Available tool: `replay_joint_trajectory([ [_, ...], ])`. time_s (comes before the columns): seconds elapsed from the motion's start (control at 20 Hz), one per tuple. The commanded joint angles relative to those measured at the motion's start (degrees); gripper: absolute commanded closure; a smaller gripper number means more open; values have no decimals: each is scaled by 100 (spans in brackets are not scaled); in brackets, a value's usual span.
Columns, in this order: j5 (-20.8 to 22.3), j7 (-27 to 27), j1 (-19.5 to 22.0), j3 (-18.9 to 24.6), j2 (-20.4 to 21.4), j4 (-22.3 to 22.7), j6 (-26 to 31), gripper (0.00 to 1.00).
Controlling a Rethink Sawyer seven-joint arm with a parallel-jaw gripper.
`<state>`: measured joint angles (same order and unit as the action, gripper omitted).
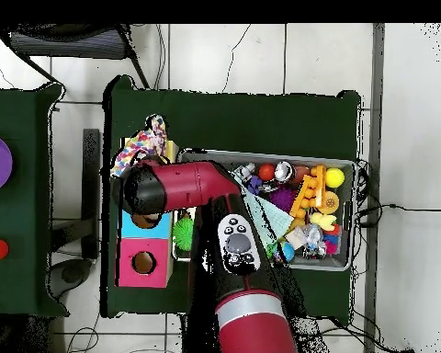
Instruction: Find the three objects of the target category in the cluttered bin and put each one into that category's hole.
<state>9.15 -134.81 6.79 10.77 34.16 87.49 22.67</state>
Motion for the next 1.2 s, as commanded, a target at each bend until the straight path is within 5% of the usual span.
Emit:
replay_joint_trajectory([
  [0.05,-118,183,-27,392,-714,130,1282,100],
  [0.15,-91,278,-114,288,-784,-33,1804,100],
  [0.55,463,100,-725,-488,-916,-630,2158,100],
  [0.85,525,360,-736,-538,-1104,-1010,2491,100],
  [1.2,386,-110,-796,-660,-1000,-973,2204,100],
])
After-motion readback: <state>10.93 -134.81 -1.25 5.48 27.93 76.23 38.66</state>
